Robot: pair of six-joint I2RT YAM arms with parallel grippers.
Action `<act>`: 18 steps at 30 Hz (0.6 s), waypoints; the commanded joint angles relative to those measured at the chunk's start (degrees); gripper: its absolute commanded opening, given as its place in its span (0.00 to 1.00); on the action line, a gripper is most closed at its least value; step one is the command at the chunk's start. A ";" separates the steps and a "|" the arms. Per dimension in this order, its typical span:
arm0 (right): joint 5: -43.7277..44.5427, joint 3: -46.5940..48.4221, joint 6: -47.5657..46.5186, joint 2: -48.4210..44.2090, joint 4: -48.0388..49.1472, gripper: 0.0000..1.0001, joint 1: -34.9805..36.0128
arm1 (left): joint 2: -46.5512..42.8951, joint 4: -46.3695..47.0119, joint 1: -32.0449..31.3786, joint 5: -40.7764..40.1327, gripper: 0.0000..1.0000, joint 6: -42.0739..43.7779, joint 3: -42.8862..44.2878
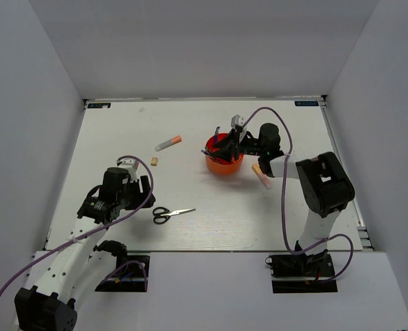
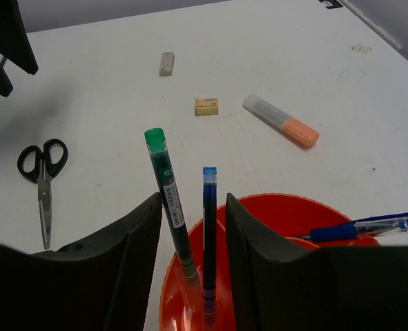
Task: Sort the stationery into containers
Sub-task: Place the pen in the storage box.
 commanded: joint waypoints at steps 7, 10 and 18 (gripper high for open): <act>2.66 -0.90 -11.18 -4.92 -11.49 0.42 -0.40 | -1.08 0.54 0.39 0.67 0.78 0.44 -0.27; 2.92 -1.69 -12.24 -5.62 -12.90 0.29 -0.40 | -1.08 0.72 0.39 0.58 0.78 0.44 -0.27; 4.24 -2.30 -16.10 -7.82 -17.81 0.43 -0.31 | -1.17 0.72 0.47 0.75 0.78 0.44 -0.36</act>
